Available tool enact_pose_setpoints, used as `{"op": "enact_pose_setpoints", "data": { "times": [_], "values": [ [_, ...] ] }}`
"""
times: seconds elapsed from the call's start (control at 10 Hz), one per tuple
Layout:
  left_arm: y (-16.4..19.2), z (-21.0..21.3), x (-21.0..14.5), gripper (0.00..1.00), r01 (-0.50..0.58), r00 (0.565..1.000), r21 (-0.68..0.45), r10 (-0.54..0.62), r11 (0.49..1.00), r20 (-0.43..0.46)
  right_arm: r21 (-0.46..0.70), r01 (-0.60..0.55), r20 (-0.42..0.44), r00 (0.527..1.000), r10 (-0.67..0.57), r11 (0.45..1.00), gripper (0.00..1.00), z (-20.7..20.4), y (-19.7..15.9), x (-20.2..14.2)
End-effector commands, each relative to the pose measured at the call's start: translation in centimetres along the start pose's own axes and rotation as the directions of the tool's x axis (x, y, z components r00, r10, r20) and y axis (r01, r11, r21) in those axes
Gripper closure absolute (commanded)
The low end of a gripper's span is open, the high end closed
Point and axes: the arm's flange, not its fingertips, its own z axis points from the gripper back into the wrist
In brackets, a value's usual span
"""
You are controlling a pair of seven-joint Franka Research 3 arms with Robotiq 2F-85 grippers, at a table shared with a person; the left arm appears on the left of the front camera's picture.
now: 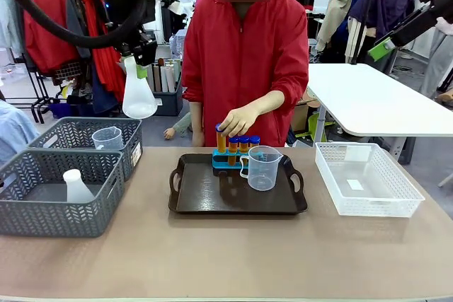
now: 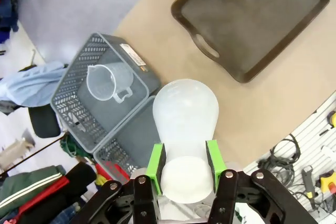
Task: Prepare the laboratory tools.
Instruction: Pick up one Small flask and place it on the Handle tray.
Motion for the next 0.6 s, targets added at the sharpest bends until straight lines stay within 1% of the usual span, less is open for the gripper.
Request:
{"op": "enact_pose_setpoints", "data": {
  "times": [0.0,0.1,0.2,0.5],
  "values": [
    [0.25,0.97,-0.67,1.0,0.007,1.0,-0.01,-0.007,1.0,-0.001,0.006,0.0,0.007,1.0,0.0,1.0,0.0,0.08,0.05,0.09],
    [0.25,1.34,-1.03,1.0,0.013,1.0,-0.016,-0.013,1.0,0.0,0.006,0.0,0.007,1.0,0.0,1.0,0.0,0.08,0.05,0.09],
    [0.0,0.4,-0.14,1.0,-0.001,1.0,0.001,0.001,1.0,0.0,0.006,0.0,0.007,1.0,0.0,1.0,0.0,0.08,0.05,0.09],
    [0.0,0.4,-0.14,1.0,-0.001,1.0,0.001,0.001,1.0,0.0,0.006,0.0,0.007,1.0,0.0,1.0,0.0,0.08,0.05,0.09]
  ]
}}
